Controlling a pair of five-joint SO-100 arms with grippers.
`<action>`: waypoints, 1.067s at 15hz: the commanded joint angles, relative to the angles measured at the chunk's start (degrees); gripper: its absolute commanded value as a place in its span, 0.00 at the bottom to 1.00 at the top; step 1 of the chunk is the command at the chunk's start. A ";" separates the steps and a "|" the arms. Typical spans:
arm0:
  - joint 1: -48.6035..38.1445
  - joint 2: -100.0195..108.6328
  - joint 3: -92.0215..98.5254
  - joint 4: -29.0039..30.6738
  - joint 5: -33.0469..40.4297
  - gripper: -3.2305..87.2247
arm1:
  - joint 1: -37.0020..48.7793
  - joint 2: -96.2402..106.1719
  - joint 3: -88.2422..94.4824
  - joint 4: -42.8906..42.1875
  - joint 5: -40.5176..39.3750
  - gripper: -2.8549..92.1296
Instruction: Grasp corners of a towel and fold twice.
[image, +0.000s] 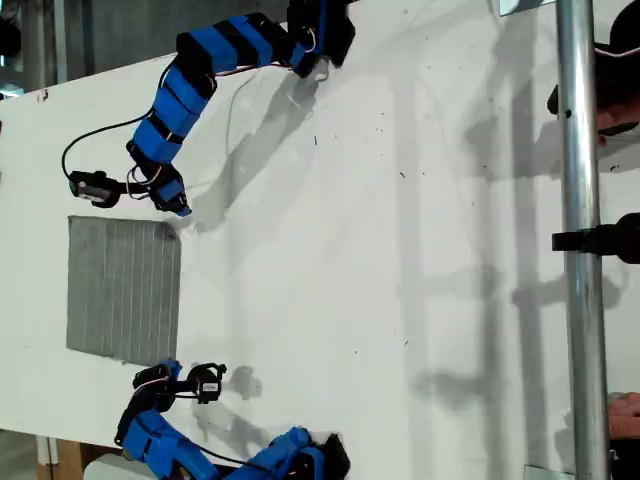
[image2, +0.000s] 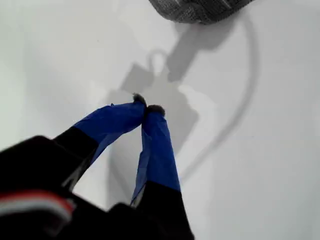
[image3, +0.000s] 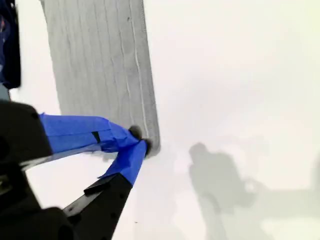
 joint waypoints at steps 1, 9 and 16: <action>-1.67 -3.08 -4.31 -5.10 -0.70 0.02 | 0.88 0.70 -2.90 -7.29 -0.97 0.03; -2.64 -9.14 -3.52 -17.75 -1.41 0.01 | 3.78 -9.05 -3.43 -33.93 -0.79 0.03; -4.48 -12.48 -5.10 -20.65 -1.76 0.01 | 2.46 -16.44 -6.94 -51.77 -1.05 0.03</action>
